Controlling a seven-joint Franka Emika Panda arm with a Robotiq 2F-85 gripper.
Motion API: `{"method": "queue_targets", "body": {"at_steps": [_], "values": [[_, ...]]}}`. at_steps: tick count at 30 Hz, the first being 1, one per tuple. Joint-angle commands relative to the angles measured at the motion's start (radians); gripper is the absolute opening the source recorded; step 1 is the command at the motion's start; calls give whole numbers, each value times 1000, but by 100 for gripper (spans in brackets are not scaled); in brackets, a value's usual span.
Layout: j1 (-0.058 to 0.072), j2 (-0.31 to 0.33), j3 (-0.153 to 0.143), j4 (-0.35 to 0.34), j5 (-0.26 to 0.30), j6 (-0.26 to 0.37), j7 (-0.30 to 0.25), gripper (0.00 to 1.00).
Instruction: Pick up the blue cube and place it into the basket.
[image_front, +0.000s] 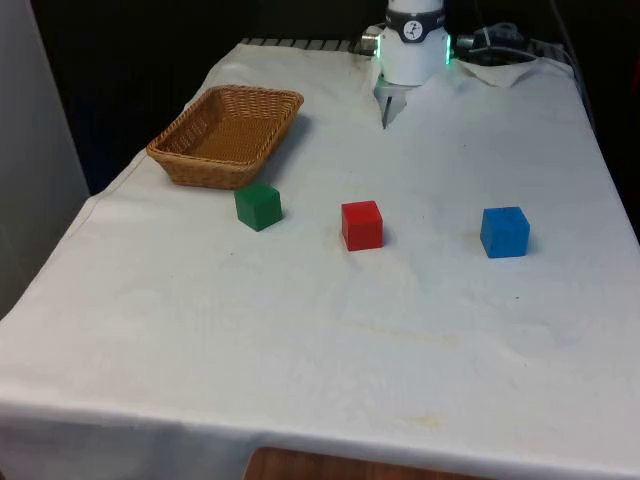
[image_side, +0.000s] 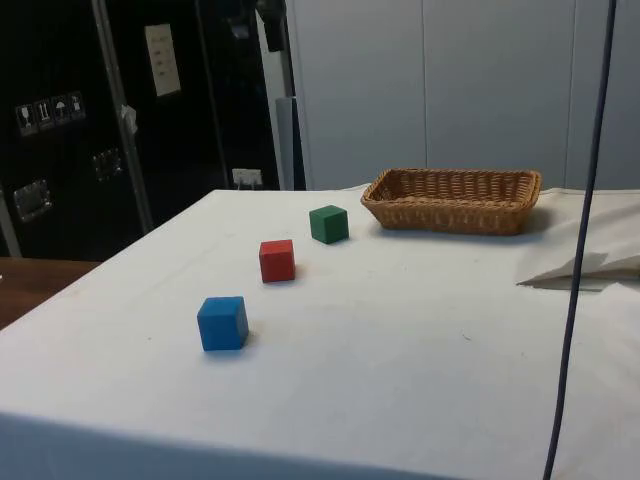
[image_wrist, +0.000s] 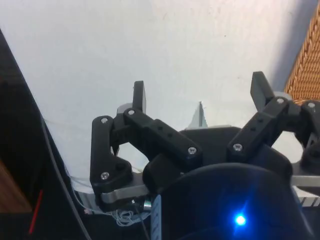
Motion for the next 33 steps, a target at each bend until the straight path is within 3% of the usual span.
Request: {"method": "queue_targets", "body": {"at_steps": [1, 3, 10, 14, 19, 20, 21, 26, 28, 33], "values": [[0, 1, 2, 0, 0, 1, 2, 100], [6, 8, 15, 1, -8, 16, 30, 100], [2, 12, 45, 0, -12, 28, 60, 100], [8, 19, 62, -1, -30, 54, 94, 100], [8, 25, 87, -5, -44, 81, 124, 100], [3, 25, 85, -1, -33, 65, 110, 100], [8, 28, 97, -9, -51, 93, 137, 100], [8, 37, 123, -30, -73, 137, 169, 100], [4, 38, 126, -30, -67, 130, 163, 100], [8, 44, 143, -63, -84, 192, 192, 100]]}}
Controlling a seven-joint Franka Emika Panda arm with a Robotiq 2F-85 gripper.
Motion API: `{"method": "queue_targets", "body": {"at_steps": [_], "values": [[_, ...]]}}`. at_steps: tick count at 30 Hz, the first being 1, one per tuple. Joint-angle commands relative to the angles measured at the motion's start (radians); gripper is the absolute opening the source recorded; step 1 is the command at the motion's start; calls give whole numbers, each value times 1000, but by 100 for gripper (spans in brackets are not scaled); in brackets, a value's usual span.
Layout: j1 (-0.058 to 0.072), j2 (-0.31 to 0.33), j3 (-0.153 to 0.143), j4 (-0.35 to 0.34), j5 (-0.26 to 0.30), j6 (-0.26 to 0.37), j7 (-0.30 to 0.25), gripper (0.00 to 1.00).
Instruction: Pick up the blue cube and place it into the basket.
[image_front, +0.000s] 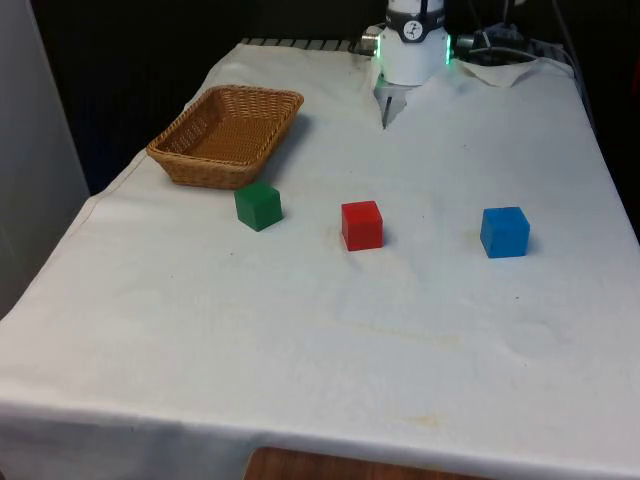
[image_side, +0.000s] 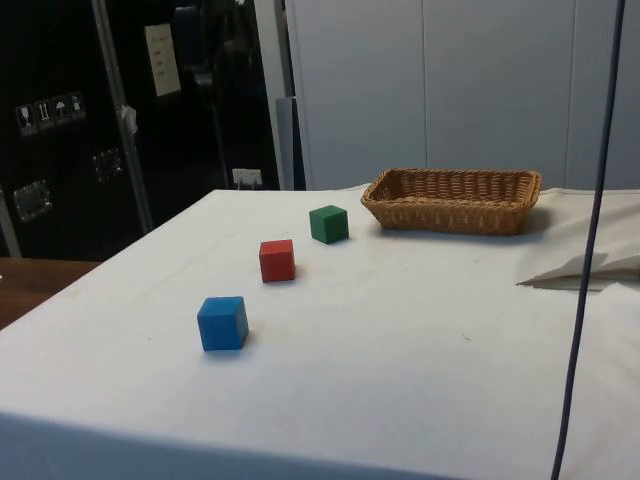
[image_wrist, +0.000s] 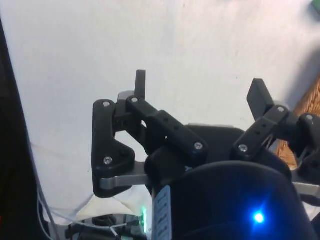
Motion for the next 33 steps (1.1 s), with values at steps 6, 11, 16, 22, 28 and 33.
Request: {"method": "queue_targets", "body": {"at_steps": [6, 11, 16, 22, 28, 33], "values": [[5, 14, 18, -27, -20, 61, 30, 100], [6, 33, 40, -44, -36, 100, 49, 100], [6, 55, 54, -40, -43, 111, 61, 100], [8, 90, 72, -33, -48, 135, 79, 100], [9, 118, 89, -39, -52, 175, 90, 100], [9, 129, 97, -48, -51, 210, 88, 100]]}}
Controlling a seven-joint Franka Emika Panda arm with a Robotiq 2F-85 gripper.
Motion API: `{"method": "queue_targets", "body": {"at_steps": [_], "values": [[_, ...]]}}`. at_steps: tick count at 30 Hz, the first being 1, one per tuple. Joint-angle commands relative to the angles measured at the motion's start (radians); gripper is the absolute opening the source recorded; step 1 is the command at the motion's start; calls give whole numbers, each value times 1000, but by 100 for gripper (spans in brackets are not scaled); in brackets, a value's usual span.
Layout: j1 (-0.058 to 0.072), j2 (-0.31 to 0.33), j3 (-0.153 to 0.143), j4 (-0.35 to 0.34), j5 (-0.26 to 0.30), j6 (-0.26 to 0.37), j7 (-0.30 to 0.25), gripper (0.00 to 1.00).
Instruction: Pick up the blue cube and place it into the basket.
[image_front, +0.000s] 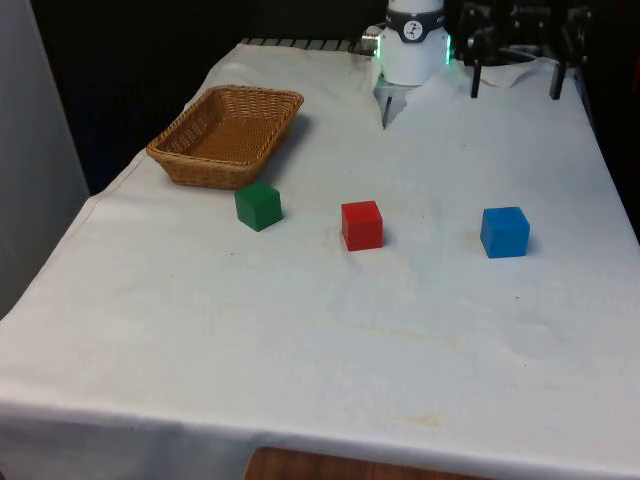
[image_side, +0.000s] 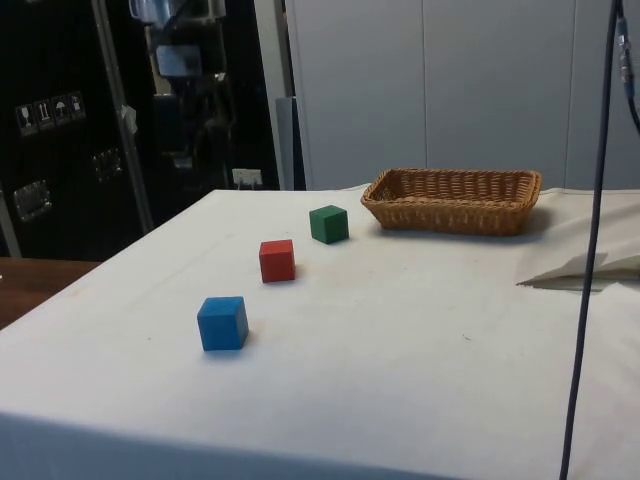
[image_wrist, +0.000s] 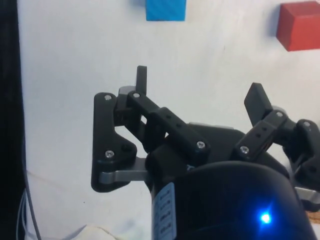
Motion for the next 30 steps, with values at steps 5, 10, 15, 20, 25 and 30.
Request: {"method": "queue_targets", "body": {"at_steps": [5, 10, 15, 20, 25, 30], "values": [[5, 8, 7, -19, -5, 62, 2, 100], [4, 26, 14, -37, -3, 107, -16, 100], [3, 41, 15, -43, 0, 124, -43, 100], [2, 66, 19, -49, 2, 154, -97, 100], [1, 89, 19, -49, 2, 171, -147, 100], [1, 104, 18, -49, 1, 186, -173, 100]]}}
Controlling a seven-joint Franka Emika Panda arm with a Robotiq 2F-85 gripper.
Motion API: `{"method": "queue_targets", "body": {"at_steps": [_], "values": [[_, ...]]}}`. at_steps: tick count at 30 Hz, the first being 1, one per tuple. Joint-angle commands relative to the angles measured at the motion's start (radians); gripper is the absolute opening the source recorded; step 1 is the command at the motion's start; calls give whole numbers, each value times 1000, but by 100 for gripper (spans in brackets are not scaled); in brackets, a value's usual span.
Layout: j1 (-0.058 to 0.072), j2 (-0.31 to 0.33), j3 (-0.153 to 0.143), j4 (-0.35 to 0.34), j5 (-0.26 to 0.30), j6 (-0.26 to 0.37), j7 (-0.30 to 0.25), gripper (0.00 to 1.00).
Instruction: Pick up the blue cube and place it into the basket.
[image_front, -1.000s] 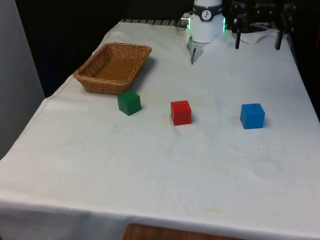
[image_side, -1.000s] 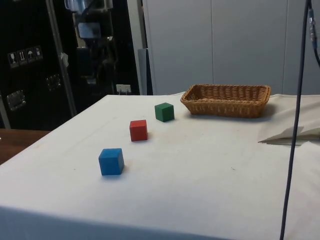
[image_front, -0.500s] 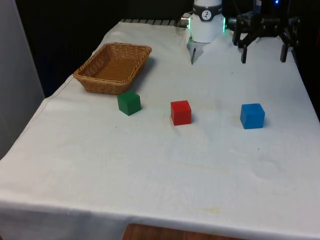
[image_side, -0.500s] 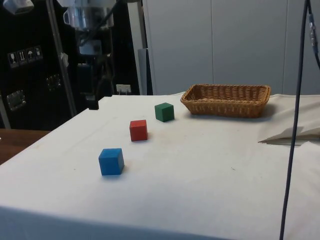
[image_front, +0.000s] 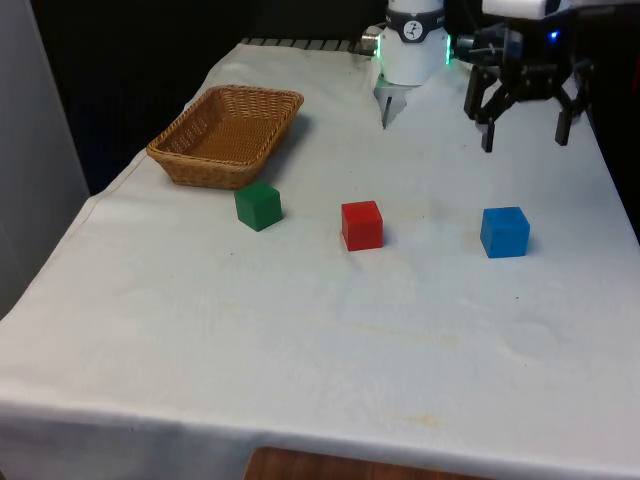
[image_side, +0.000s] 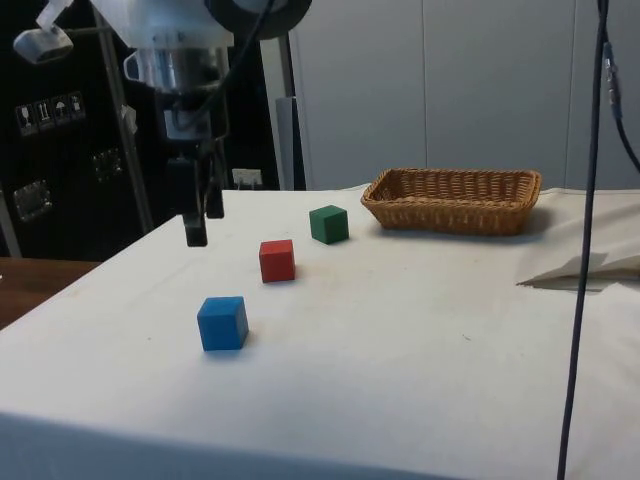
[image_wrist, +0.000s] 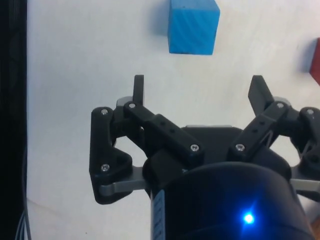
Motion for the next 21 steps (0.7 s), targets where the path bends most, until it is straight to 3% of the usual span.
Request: {"method": "queue_targets", "body": {"at_steps": [1, 5, 6, 12, 21], "values": [[-2, 8, 2, -4, 1, 23, -11, 100], [0, 26, -2, -11, -5, 65, -25, 100], [-1, 27, -1, -6, 0, 47, -25, 100], [1, 48, -6, -27, -8, 133, -27, 100], [0, 92, -9, -33, -13, 172, -41, 100]]}}
